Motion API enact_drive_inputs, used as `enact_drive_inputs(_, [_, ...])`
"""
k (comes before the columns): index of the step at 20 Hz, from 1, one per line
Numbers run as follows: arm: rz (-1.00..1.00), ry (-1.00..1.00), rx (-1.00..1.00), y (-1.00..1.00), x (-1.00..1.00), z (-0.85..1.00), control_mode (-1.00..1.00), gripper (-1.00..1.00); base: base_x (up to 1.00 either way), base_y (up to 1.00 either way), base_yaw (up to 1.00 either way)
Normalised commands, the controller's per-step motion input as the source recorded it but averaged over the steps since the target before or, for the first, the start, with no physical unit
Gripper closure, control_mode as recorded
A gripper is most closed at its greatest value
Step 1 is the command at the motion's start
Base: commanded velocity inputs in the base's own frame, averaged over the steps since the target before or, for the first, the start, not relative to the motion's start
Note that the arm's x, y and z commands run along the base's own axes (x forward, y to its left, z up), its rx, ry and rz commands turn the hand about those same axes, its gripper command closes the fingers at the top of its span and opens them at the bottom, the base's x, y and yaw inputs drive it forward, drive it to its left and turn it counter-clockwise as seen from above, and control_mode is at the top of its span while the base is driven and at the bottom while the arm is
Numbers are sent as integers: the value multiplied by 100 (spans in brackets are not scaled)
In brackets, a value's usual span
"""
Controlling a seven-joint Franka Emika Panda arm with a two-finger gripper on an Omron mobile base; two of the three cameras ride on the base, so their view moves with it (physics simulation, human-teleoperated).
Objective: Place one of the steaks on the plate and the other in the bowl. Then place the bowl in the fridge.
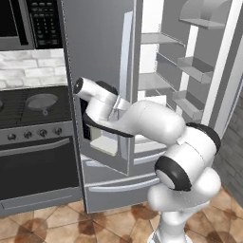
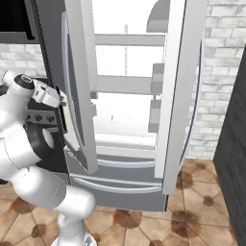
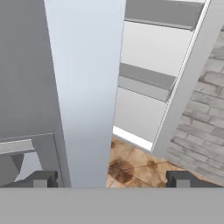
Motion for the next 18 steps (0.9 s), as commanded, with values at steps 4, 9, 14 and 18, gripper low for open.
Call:
enact_drive_inputs(4, [8, -11, 0, -19, -83, 3, -100, -100, 0, 0, 0])
enact_drive_inputs(9, [13, -21, 4, -57, -100, 0, -100, -100, 0, 0, 0])
enact_drive_inputs(14, [19, -26, 36, -100, -100, -1, -100, -100, 0, 0, 0])
enact_drive_inputs(18, [25, -12, 48, -100, -41, -13, -100, -100, 0, 0, 0])
